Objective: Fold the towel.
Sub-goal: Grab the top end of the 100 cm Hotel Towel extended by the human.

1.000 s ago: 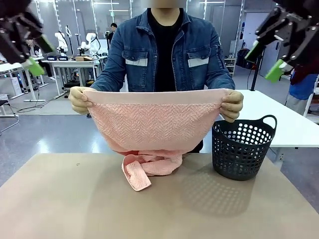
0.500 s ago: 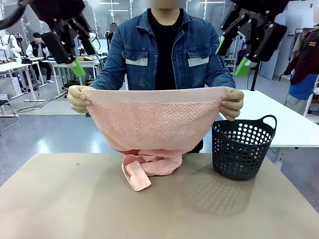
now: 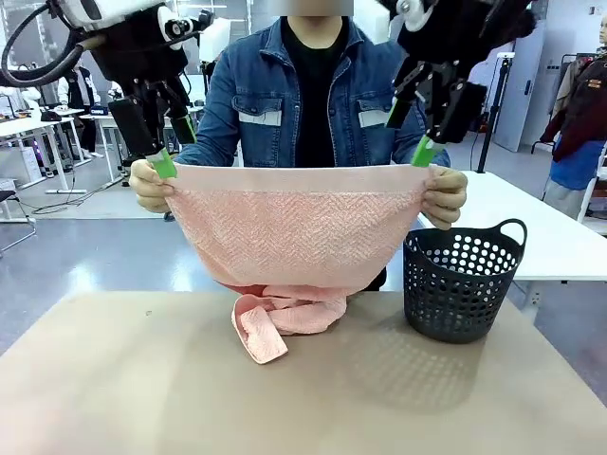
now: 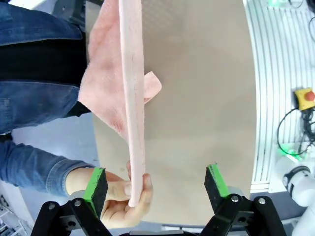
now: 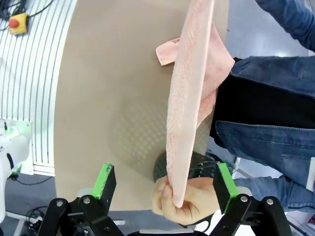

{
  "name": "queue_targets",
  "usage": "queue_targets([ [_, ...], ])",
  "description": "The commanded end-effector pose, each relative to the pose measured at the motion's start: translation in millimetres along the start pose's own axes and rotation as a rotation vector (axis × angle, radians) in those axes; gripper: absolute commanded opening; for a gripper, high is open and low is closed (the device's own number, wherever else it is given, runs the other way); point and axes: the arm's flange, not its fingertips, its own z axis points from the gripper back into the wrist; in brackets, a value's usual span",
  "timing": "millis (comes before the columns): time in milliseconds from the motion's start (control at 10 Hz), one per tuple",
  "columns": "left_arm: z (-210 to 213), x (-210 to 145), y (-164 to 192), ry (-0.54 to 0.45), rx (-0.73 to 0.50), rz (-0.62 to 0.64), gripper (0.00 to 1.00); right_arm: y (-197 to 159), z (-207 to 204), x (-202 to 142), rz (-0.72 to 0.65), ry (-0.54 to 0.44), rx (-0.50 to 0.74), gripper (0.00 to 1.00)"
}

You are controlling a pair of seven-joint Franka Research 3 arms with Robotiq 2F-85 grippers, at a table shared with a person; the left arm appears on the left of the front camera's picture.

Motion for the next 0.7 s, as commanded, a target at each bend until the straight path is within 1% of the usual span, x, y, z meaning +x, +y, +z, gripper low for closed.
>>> queue_targets([
  [0,-9.6,3.9,2.7,0.006,0.004,0.031,1.0,-8.3,-23.6,9.5,-0.097,0.043,-0.016,1.0],
  [200,-24.7,5.5,7.7,0.021,0.016,0.023,1.0,-13.3,-45.5,11.3,-0.111,0.069,0.001,1.0],
  [300,-32.5,5.9,10.1,0.037,0.012,0.032,1.0,-17.2,-55.1,9.5,-0.131,0.081,-0.001,1.0],
  [400,-39.3,4.9,13.8,0.032,0.023,0.051,1.0,-20.2,-64.2,7.8,-0.138,0.092,-0.019,1.0],
  [500,-45.7,2.5,15.3,0.026,0.027,0.055,1.0,-19.8,-72.5,6.0,-0.123,0.096,-0.008,1.0],
  [600,-53.5,0.6,16.1,0.047,0.02,0.067,1.0,-19.2,-78.3,3.9,-0.127,0.094,-0.003,1.0],
])
